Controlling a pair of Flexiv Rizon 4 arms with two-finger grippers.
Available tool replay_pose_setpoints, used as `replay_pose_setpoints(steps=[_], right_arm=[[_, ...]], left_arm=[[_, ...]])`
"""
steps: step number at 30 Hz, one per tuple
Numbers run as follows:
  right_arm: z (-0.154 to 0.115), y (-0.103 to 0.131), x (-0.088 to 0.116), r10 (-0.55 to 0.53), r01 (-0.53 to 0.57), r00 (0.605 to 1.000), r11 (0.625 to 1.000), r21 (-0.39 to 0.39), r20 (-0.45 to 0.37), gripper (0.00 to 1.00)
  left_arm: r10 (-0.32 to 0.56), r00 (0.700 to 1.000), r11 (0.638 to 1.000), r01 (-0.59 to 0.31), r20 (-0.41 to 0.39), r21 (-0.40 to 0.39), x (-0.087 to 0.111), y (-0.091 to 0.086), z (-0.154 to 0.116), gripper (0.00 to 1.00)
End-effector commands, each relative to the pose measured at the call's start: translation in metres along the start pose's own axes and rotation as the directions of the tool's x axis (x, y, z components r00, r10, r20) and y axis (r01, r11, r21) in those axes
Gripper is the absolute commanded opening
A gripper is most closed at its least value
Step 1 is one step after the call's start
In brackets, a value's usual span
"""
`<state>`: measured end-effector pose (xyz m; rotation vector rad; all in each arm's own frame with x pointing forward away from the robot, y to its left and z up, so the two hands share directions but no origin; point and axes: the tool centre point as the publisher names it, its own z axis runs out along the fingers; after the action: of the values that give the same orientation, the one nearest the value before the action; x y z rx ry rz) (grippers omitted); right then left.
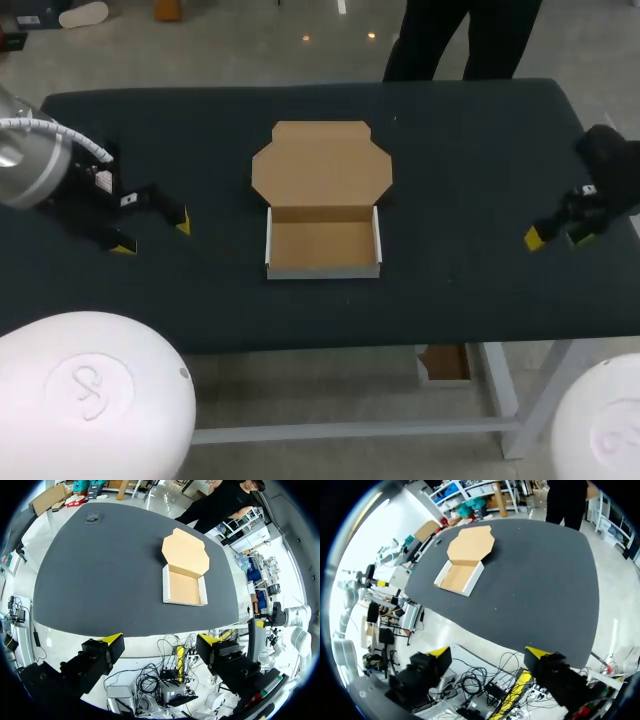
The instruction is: Assemble the packaging by folding the flat box into shape, placing the metal phone stand inside, and closing the box properly
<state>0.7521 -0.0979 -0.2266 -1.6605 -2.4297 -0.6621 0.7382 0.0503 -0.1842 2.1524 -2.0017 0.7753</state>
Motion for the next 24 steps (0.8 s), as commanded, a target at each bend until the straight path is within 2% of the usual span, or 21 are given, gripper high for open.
replay_pose_setpoints(steps=[1, 8, 24], right_arm=[[-0.008, 0.0, 0.004, 0.017, -0.017, 1.0, 1.0, 0.005, -0.006, 1.0], [-0.011, 0.005, 0.003, 0.048, -0.048, 0.999, 0.998, -0.026, -0.01, 1.0], [-0.002, 0.015, -0.001, 0.097, -0.097, 0.995, 0.995, -0.014, -0.016, 1.0]], left_arm=[[-0.012, 1.0, 1.0, 0.012, 0.012, -0.01, 0.002, 0.001, -0.006, 1.0], [-0.008, 1.0, 1.0, 0.008, 0.004, -0.004, 0.001, 0.001, -0.004, 1.0], [-0.026, 0.999, 1.0, 0.026, 0.028, 0.006, -0.005, -0.007, 0.003, 1.0]])
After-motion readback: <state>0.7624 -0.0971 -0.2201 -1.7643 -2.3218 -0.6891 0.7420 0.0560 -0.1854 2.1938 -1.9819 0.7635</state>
